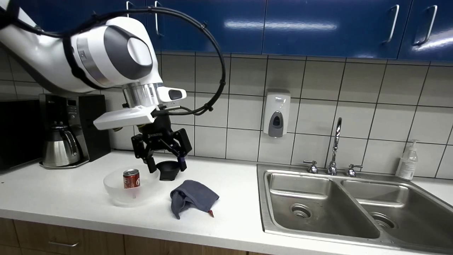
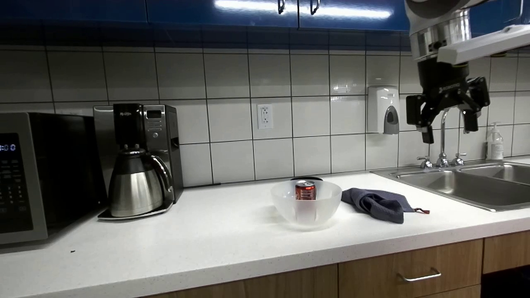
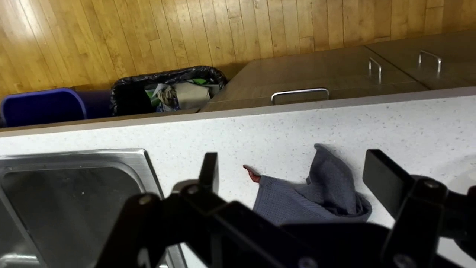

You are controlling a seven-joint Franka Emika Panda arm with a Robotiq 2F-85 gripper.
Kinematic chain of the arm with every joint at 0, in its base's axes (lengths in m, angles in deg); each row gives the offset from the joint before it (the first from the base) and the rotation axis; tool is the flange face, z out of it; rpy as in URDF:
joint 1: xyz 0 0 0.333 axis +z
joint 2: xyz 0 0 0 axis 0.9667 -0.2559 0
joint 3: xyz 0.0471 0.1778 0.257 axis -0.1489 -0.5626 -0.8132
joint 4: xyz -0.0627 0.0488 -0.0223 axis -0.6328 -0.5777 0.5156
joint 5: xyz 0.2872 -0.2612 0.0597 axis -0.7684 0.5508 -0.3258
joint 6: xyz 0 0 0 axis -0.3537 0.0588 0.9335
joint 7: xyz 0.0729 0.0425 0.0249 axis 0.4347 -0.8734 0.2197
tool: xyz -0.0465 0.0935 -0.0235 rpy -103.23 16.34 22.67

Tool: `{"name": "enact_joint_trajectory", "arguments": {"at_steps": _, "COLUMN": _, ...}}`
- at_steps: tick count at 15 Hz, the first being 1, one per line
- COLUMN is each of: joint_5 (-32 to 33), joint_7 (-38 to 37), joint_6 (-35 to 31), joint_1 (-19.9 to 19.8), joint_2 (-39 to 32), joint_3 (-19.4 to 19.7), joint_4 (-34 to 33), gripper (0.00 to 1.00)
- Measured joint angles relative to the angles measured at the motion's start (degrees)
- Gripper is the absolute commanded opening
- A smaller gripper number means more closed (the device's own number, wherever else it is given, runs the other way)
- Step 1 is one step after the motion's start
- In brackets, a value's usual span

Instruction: Remove the can from the bowl

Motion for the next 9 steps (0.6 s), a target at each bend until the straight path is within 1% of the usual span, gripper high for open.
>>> {"name": "enact_joint_trajectory", "arguments": {"at_steps": 4, "joint_5": -0.9, "joint_7": -2.7, "joint_6": -3.3, "joint_1": 2.0, "joint_2": -6.9, "joint_3": -2.3, "joint_4": -3.1, "gripper": 1.0}}
{"name": "enact_joint_trajectory", "arguments": {"at_steps": 9, "joint_5": -5.2, "joint_7": -2.9, "joint_6": -6.7, "joint_1": 5.4, "joint_2": -14.9, "joint_3": -3.4, "joint_4": -7.8, "gripper": 1.0}}
